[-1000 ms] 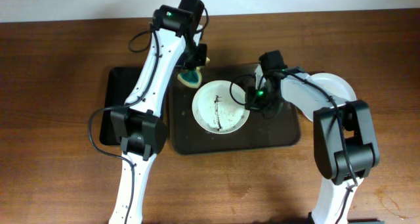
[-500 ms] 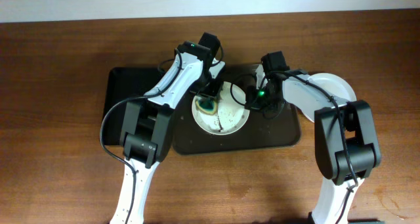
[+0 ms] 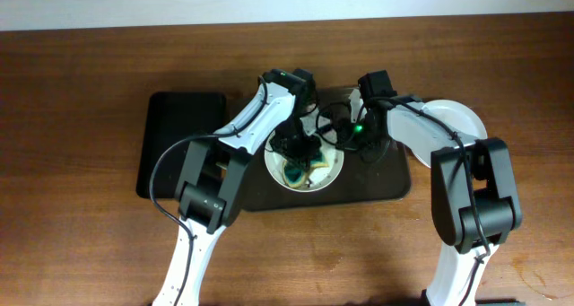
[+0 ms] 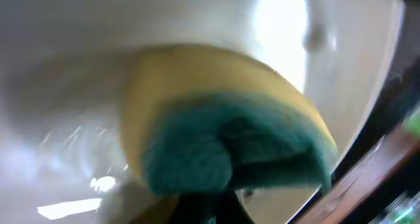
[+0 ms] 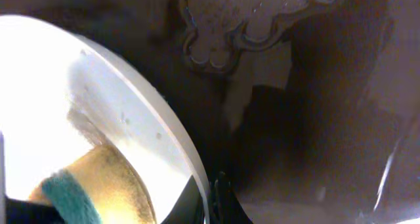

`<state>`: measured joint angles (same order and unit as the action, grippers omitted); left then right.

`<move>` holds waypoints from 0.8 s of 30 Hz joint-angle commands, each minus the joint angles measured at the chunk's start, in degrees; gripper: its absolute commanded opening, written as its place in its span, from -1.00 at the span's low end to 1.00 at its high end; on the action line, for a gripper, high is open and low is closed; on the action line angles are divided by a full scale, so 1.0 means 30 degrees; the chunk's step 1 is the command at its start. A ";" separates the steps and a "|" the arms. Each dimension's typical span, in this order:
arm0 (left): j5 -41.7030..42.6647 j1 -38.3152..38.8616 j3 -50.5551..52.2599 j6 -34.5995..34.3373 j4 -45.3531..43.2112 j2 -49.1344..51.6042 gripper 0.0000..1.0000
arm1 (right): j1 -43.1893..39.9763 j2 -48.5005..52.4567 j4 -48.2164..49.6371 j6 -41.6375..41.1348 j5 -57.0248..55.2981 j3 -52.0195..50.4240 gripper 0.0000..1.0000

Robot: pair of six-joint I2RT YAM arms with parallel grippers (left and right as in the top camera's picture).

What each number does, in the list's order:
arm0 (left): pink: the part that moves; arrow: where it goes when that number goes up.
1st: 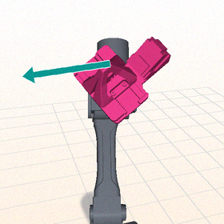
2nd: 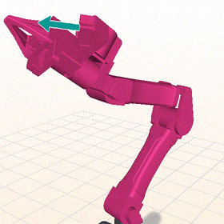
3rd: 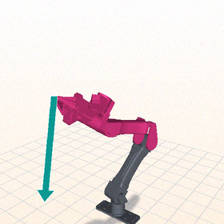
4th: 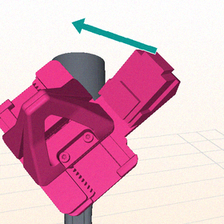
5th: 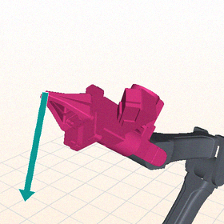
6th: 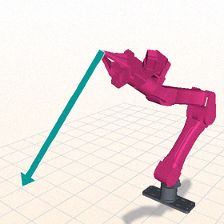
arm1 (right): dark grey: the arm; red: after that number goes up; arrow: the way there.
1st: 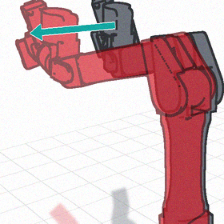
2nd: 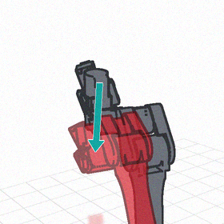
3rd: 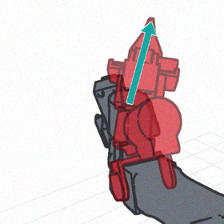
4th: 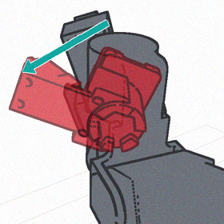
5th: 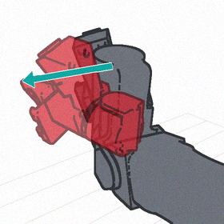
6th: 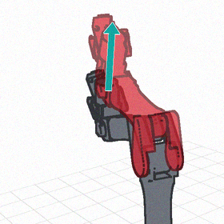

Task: Clean dirty plates on tray and stack at the side
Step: 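Scrub the remaining plate with the sponge in the left gripper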

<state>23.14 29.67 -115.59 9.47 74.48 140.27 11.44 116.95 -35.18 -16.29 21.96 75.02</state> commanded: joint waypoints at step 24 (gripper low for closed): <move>-0.9406 -0.0204 -0.1851 -0.8750 -0.9398 0.1100 -1.00 | 0.0051 0.0612 0.0321 -0.1392 -0.1443 -0.1260 -0.92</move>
<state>-11.64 30.04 -119.92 -39.48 47.62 141.12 11.38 116.95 -32.51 -23.59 20.64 74.72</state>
